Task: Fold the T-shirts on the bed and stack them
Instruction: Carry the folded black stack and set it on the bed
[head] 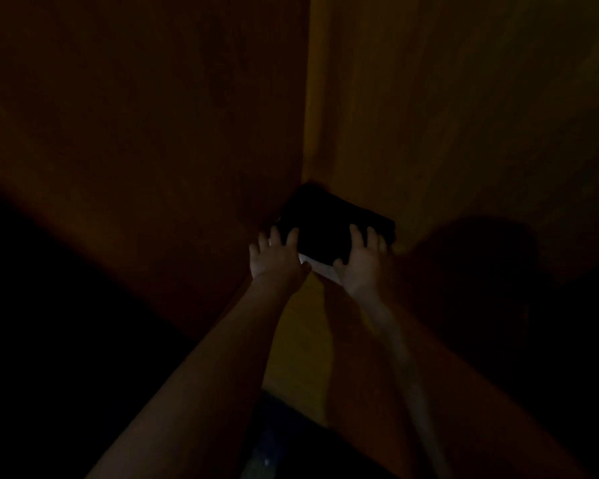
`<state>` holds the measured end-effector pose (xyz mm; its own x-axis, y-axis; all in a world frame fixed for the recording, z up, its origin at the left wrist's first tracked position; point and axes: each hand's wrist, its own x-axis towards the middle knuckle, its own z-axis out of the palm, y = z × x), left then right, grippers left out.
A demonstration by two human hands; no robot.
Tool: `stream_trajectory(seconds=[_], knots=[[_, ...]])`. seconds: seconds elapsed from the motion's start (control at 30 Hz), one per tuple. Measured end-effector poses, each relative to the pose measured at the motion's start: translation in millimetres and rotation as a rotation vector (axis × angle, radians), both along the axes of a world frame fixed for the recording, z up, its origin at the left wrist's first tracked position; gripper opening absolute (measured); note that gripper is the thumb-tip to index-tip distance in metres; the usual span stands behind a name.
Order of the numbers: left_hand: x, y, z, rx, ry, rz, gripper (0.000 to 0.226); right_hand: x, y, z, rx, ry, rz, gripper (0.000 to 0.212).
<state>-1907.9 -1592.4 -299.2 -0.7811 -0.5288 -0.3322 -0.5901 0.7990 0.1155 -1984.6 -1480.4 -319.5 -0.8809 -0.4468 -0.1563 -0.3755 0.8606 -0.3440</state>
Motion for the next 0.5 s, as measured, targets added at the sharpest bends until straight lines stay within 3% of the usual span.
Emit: stream_trajectory(seconds=[0.5], knots=[[109.7,35.7,153.3,0.132,-0.037,0.203,0.080,119.6,28.3,135.5,0.116,-0.264,0.187,0.064]])
